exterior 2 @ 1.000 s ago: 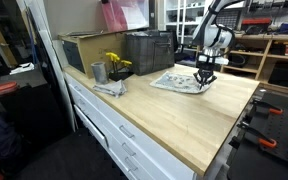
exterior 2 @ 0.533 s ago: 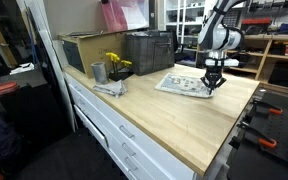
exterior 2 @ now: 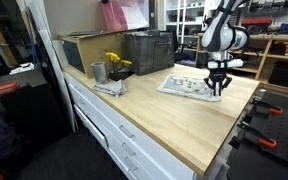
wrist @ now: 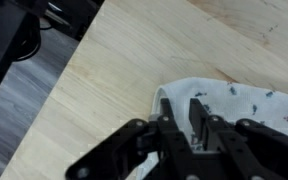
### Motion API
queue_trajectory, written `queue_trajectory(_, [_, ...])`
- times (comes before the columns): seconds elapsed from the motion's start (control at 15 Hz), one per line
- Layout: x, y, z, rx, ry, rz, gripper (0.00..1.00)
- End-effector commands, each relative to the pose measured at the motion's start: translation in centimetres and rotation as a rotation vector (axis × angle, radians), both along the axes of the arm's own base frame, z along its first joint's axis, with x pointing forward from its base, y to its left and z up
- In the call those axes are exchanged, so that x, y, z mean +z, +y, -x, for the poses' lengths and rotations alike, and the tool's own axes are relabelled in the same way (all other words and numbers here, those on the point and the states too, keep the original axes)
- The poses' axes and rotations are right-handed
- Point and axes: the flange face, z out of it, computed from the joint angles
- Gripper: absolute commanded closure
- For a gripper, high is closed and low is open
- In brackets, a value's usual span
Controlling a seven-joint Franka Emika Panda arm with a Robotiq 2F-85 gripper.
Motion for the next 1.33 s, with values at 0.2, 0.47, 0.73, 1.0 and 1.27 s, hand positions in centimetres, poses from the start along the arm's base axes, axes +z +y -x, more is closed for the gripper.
queue_trajectory(0.2, [3.3, -1.4, -0.5, -0.051, -0.046, 0.166, 0.21])
queue_trajectory(0.47, [4.2, -4.3, -1.2, -0.141, -0.078, 0.241, 0.0])
queue_trajectory(0.73, [4.9, -7.8, -1.4, -0.245, -0.102, 0.274, 0.0])
queue_trajectory(1.0, [5.8, -11.1, -2.2, -0.337, -0.124, 0.261, 0.0])
queue_trajectory(1.27, [5.6, -12.9, -2.8, -0.422, -0.146, 0.227, 0.0])
